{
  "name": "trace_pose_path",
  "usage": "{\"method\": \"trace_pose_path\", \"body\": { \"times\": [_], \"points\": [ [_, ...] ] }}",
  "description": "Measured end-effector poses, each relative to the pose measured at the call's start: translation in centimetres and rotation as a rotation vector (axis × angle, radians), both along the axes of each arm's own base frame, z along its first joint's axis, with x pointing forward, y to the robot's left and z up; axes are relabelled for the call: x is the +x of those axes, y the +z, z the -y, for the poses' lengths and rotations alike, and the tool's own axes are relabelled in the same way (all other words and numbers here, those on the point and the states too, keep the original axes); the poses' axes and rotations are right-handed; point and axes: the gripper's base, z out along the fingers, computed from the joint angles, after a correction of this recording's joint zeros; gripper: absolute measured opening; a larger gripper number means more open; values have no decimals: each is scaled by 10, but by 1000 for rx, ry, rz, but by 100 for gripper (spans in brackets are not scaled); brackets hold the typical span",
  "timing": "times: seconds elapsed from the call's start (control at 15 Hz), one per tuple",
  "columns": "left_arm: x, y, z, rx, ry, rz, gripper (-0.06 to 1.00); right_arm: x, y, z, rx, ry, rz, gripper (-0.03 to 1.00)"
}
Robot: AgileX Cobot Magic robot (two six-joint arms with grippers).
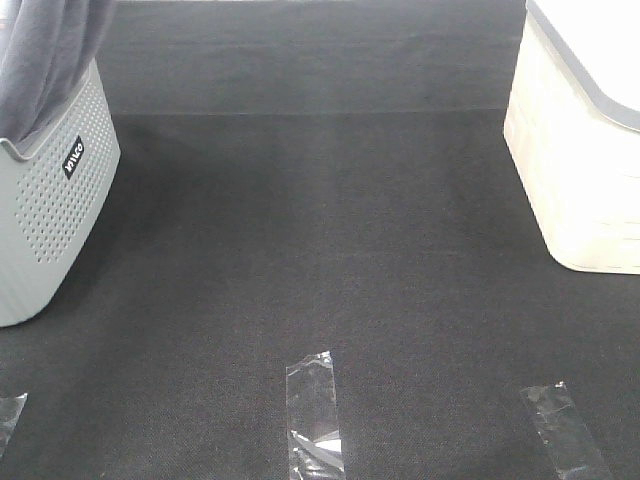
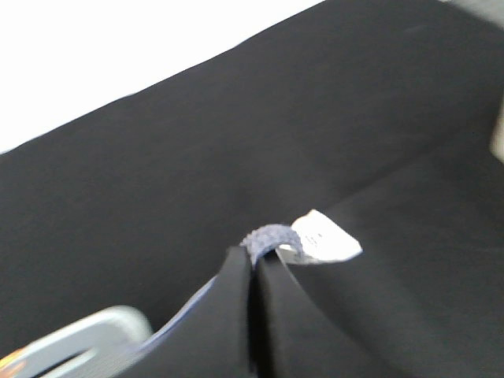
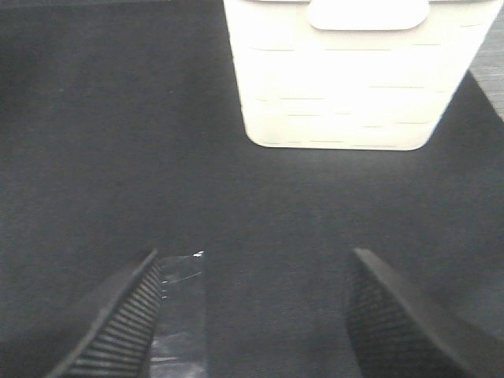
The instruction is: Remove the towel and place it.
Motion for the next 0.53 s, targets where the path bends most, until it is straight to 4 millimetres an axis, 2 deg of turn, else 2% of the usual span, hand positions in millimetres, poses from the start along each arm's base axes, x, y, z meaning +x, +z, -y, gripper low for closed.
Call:
{"method": "trace_pose_path", "body": {
  "times": [0.13,0.33,0.53],
  "points": [
    [-15,-4,33,22,-134,-40,0,9,1,-6,43,56,-57,63],
    [-41,-12,71,78,-301,-127,0,31,2,-20,108,213,-179,63],
    [-63,-18,94,140,-423,-195,0,53,8,-34,162,405,-211,63]
  ]
}}
